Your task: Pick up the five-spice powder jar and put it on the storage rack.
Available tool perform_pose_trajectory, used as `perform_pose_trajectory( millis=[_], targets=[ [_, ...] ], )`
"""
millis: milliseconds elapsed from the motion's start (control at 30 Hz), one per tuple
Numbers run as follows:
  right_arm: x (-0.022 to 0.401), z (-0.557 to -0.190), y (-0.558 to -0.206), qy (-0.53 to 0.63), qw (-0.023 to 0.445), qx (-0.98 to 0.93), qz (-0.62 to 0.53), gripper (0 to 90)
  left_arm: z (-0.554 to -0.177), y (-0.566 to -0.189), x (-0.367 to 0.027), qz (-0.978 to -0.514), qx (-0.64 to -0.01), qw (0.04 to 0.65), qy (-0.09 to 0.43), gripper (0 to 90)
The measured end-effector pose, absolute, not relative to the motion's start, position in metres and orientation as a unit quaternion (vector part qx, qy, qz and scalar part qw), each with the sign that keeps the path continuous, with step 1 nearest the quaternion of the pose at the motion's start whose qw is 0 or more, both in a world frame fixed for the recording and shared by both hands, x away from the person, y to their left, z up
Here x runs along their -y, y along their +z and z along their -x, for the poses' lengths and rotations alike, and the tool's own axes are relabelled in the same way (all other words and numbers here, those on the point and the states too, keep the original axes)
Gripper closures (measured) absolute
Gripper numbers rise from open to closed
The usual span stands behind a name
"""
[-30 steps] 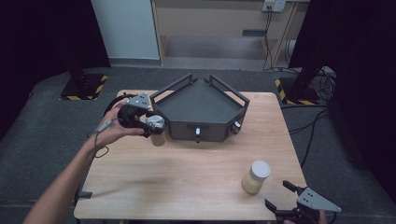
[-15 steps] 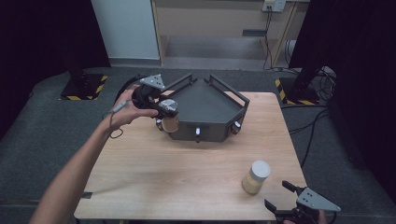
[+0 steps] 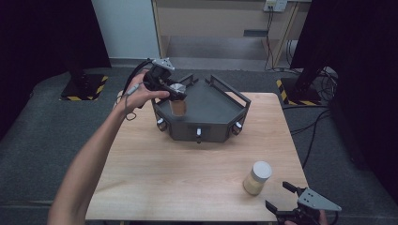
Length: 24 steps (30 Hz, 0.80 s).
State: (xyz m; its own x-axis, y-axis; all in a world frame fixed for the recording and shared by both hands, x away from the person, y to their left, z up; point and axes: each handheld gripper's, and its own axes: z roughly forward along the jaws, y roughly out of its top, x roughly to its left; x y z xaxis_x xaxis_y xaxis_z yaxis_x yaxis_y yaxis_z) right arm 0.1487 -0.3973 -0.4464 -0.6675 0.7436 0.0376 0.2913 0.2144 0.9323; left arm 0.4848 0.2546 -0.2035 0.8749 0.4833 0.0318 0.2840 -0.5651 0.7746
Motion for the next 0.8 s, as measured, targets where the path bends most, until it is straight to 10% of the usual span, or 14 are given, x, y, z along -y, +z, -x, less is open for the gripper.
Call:
perform_pose_trajectory(
  millis=[800],
  targets=[
    [0.399,-0.151,-0.448,0.525,0.211,-0.747,-0.348,3.7,-0.532,-0.235,-0.234,-0.874,-0.272,0.384,0.118,33.9]
  ],
)
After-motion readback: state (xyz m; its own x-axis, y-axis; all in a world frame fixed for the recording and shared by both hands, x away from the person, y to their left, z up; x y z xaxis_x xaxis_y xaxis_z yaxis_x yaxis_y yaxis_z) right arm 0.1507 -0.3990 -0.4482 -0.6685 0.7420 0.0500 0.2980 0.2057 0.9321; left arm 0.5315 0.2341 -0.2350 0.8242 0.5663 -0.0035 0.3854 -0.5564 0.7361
